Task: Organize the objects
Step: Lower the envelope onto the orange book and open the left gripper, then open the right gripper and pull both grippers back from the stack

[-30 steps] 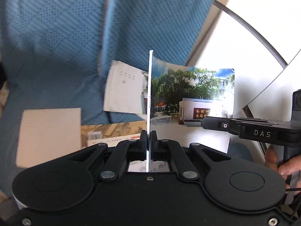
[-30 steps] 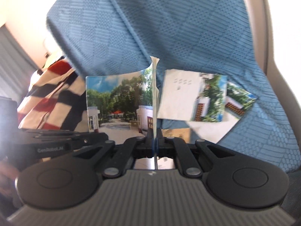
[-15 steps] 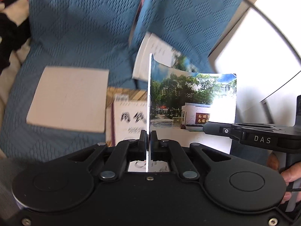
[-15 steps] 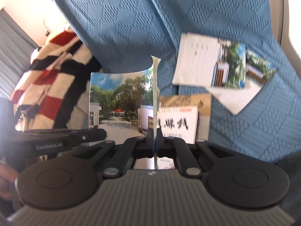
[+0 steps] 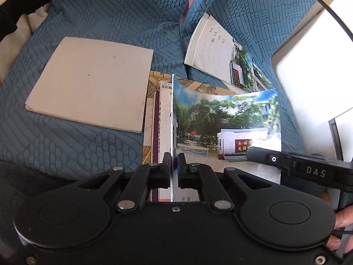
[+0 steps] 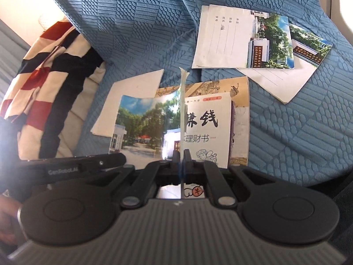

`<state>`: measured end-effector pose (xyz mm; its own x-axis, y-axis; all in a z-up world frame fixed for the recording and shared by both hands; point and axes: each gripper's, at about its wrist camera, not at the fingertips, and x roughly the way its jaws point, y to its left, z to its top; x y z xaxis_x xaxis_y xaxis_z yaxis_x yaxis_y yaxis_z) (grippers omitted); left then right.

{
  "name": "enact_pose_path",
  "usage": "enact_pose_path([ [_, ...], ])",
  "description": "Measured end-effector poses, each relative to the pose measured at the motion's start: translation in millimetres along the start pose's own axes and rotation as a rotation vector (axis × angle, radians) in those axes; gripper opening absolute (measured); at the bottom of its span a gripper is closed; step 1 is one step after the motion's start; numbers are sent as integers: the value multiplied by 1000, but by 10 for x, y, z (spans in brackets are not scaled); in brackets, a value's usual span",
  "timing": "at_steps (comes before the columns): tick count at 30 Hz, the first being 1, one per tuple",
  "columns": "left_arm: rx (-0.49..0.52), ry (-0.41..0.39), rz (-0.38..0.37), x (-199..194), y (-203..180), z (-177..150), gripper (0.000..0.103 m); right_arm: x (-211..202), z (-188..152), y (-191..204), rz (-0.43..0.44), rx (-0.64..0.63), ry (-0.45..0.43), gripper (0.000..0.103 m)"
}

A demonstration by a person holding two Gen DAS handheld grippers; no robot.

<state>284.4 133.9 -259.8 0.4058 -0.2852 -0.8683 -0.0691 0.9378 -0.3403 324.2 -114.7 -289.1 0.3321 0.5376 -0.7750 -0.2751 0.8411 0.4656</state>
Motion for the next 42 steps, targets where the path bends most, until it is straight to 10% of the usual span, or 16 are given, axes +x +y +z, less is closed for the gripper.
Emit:
enact_pose_path([
  [16,27,-30,50,81,-59,14,9,167,-29,-95,-35,-46,-14,7],
  [25,-4,-42,84,-54,-1,16,35,126,-8,-149,-81,3,1,49],
  [42,41,-245,64,-982,-457,34,35,-821,73,268,-90,-117,-253,49],
])
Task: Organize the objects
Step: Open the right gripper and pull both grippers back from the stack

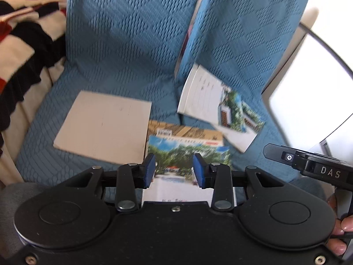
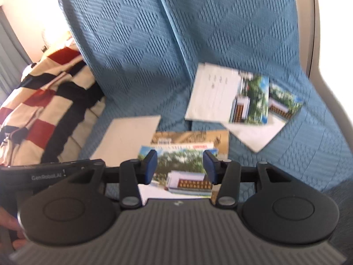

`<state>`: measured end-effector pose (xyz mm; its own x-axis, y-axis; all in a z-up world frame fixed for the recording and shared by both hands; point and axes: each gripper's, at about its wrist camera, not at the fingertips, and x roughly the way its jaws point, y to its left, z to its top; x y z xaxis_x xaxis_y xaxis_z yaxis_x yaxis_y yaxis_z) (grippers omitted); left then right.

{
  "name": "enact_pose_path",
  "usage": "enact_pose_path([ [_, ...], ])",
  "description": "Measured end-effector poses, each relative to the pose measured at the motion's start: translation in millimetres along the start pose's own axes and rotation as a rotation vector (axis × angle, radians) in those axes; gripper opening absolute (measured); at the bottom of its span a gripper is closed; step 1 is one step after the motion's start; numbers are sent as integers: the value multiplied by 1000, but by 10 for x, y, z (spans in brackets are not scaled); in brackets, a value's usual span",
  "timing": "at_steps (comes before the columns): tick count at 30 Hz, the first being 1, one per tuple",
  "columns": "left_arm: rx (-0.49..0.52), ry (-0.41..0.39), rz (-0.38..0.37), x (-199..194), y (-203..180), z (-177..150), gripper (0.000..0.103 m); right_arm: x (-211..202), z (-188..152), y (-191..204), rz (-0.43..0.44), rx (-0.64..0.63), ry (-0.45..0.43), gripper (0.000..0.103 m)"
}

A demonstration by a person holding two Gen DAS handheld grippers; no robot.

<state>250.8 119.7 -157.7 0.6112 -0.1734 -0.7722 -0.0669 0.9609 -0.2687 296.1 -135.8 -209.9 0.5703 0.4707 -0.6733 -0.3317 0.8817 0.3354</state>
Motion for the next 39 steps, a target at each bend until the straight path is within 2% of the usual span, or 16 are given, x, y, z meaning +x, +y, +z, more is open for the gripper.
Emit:
enact_pose_path([
  [8,26,-80,24,-383,-210,3,35,-378,-38,204,3,-63,-96,49],
  [18,6,-105,26,-606,-378,-217,37,-579,-226,349,18,-112,-89,49],
  [29,-18,-125,40,-778,-259,-340,39,-638,-269,452,27,-139,-94,49],
  [39,-61,-125,51,-759,-16,-311,39,-506,-214,542,30,-156,-76,49],
])
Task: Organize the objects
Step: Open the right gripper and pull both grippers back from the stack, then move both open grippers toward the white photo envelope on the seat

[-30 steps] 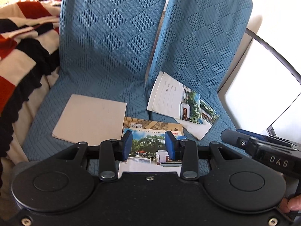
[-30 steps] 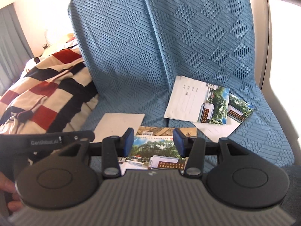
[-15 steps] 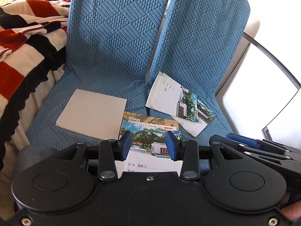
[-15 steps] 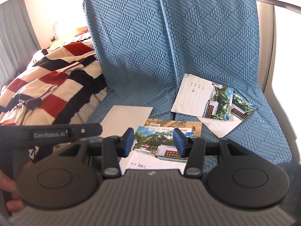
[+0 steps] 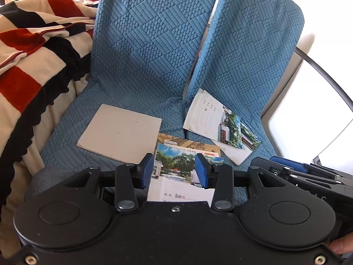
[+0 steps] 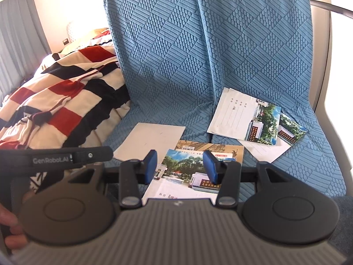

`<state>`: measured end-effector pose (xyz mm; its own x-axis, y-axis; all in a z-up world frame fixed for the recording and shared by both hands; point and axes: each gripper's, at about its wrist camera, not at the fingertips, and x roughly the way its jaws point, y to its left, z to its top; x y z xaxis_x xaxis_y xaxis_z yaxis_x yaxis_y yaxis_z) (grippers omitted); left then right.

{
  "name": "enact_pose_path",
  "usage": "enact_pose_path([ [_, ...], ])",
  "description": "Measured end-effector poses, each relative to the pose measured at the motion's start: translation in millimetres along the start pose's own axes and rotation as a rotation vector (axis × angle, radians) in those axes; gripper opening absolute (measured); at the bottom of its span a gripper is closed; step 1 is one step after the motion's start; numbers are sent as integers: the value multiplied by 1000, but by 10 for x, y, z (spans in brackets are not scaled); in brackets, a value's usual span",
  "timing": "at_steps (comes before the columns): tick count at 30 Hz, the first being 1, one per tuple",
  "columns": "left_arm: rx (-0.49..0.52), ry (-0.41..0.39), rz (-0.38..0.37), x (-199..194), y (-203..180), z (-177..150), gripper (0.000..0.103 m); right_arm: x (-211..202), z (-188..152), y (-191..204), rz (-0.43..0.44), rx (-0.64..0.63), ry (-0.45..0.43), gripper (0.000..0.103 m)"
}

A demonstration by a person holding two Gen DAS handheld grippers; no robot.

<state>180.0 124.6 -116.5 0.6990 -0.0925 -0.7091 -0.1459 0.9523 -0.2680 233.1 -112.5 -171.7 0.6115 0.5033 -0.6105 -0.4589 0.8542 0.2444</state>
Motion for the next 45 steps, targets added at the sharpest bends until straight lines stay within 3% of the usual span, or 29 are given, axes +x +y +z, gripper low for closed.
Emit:
enact_pose_path([
  [18,-101,38,65,401,684,163,41,697,127,123,20,-11,102,49],
  [45,-198,153,142,1574,1598,394,42,2359,415,93,39,-31,256,48],
])
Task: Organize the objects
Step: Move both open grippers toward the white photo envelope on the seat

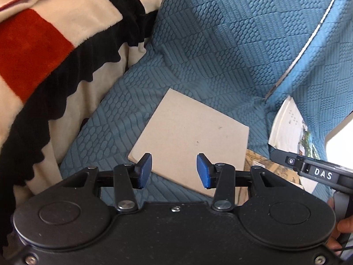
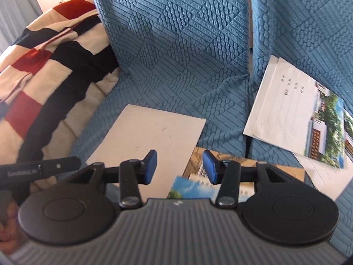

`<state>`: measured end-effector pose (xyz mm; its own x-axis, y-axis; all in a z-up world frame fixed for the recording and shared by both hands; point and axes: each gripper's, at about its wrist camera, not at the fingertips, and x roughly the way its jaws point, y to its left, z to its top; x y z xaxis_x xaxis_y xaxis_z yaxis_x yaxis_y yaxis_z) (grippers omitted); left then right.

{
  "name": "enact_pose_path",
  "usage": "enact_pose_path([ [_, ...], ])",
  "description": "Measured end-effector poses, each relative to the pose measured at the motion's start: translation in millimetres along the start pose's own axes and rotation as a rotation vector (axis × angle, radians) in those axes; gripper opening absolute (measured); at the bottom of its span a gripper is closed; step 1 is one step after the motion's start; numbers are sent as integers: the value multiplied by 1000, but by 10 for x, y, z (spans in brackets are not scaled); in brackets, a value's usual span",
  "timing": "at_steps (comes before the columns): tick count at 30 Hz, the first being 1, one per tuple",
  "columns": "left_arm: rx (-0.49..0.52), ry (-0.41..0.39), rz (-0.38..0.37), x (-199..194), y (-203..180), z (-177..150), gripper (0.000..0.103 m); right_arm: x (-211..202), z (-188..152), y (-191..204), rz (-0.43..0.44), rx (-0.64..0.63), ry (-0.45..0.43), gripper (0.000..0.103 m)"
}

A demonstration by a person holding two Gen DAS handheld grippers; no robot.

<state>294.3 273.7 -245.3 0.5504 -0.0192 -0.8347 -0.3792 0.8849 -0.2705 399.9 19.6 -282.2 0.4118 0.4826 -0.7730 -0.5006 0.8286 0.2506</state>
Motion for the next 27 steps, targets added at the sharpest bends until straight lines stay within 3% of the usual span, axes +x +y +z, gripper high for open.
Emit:
enact_pose_path([
  [13,23,52,42,582,71,111,42,829,346,-333,-11,-18,54,48],
  [19,26,89,50,731,95,91,41,1107,385,-453,41,-7,102,47],
  [27,46,101,56,768,88,57,40,1198,445,-469,98,-58,77,51],
])
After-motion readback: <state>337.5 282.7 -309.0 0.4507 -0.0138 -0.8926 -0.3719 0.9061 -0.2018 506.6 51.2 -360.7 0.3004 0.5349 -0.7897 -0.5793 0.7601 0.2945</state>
